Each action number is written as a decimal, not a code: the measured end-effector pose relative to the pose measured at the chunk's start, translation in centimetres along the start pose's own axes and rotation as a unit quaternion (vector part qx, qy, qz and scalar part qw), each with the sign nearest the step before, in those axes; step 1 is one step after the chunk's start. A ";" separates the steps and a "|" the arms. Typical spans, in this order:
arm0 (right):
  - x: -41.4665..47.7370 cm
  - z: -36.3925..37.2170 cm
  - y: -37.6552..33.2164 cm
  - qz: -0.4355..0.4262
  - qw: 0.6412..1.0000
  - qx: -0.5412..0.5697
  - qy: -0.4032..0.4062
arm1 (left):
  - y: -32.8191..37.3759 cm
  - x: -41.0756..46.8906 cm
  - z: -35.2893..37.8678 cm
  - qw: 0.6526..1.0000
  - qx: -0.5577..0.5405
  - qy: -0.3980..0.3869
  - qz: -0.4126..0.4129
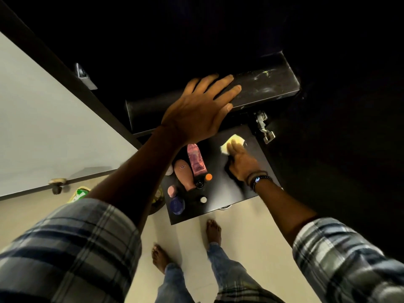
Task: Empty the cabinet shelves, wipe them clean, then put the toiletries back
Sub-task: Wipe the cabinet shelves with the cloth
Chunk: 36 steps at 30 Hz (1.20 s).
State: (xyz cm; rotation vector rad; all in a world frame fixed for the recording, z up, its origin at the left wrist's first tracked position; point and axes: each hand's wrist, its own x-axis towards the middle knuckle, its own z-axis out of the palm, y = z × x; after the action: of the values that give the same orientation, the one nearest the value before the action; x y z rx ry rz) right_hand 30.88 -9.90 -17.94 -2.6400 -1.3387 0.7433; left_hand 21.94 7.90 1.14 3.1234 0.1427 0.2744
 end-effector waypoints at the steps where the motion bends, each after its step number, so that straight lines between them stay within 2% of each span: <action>1: -0.9 0.4 -0.4 -0.025 1.000 -0.014 0.002 | 0.0 0.0 0.0 1.000 0.001 0.001 0.000; 3: -2.4 0.6 0.2 -0.037 0.999 -0.039 0.000 | -0.1 0.0 0.0 1.000 0.001 0.002 -0.001; 7: 0.8 -2.0 2.2 0.044 0.992 -0.115 0.008 | 0.1 -0.1 -0.1 1.000 0.000 0.005 0.000; 10: 5.0 -5.0 1.2 0.079 0.984 -0.156 -0.009 | 0.1 -0.1 0.0 1.000 0.005 0.009 -0.006; 15: 8.1 -6.3 -0.7 0.070 0.989 -0.124 -0.028 | 0.2 0.0 0.0 1.000 0.009 0.006 -0.003; 18: 5.6 -3.7 -1.5 -0.003 0.998 -0.049 -0.026 | 0.2 0.0 0.1 1.000 0.007 0.003 -0.007; 20: 3.3 -2.1 -1.2 -0.047 0.997 -0.056 -0.029 | 0.1 0.0 0.1 1.000 0.012 0.003 -0.005; 22: 2.6 -1.8 0.1 -0.032 0.996 -0.082 -0.012 | 0.1 -0.1 0.0 1.000 0.011 0.000 -0.005; 25: 4.3 -3.0 1.5 0.045 0.993 -0.103 0.032 | 0.2 0.0 0.1 1.000 0.006 0.001 -0.006; 28: 7.6 -4.6 0.5 0.073 0.995 -0.071 0.017 | 0.0 0.0 0.2 1.000 0.009 0.002 -0.007; 33: 8.2 -3.2 -2.7 -0.008 1.000 -0.017 -0.001 | 0.1 0.1 0.2 1.000 0.010 -0.004 -0.005; 36: 4.6 -1.1 -2.7 -0.058 0.996 -0.067 -0.031 | 0.1 0.0 0.4 1.000 0.013 -0.001 -0.007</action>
State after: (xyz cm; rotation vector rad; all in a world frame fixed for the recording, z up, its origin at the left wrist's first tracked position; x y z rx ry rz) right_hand 31.74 -4.50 -17.95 -2.6310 -1.5969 0.7503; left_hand 22.00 7.83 0.79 3.1468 0.1695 0.2726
